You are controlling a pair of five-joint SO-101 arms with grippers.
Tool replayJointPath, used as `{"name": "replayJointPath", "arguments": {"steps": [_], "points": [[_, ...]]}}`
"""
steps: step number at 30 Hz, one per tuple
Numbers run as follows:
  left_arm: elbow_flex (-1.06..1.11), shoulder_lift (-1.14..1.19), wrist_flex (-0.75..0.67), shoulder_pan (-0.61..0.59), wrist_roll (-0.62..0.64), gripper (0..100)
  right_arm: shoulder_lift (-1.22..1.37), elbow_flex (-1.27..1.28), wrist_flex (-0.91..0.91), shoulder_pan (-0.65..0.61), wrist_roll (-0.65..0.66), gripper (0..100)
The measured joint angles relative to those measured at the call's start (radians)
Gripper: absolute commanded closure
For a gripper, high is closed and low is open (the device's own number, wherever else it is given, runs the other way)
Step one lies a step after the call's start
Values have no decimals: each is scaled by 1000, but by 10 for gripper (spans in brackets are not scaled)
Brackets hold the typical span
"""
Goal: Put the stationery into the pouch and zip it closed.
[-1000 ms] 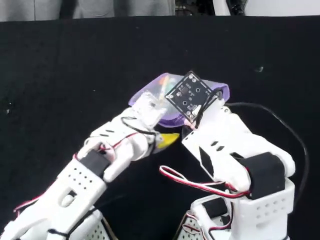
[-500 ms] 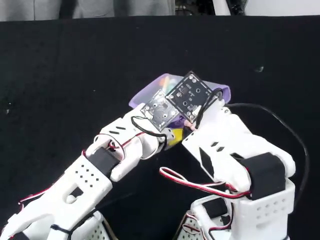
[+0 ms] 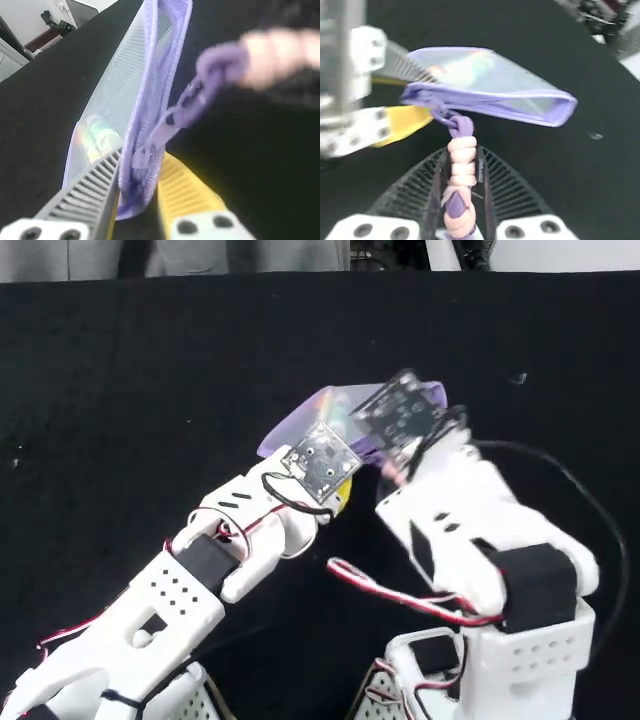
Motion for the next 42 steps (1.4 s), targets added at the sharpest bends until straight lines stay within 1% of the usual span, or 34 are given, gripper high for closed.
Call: {"name": "replayJointPath", "arguments": {"steps": [3,7,11,14,19,28,38,42], "points": [[-2,0,-8,0,-2,972,2,35,-68,60,8,987],[-2,0,-8,0,-2,972,2,135,-175,101,26,987],[15,-2,-12,2,-2,972,2,172,-244,138,28,987],[21,-3,-20,2,-8,972,2,172,-264,170,28,987],[21,-3,-20,2,-61,972,2,173,-288,215,28,987],[25,-3,-20,2,-66,972,11,173,-364,296,28,987],[38,-5,-20,2,-66,973,242,161,-545,434,28,987],[38,-5,-20,2,-66,973,353,95,-562,471,28,987]]}}
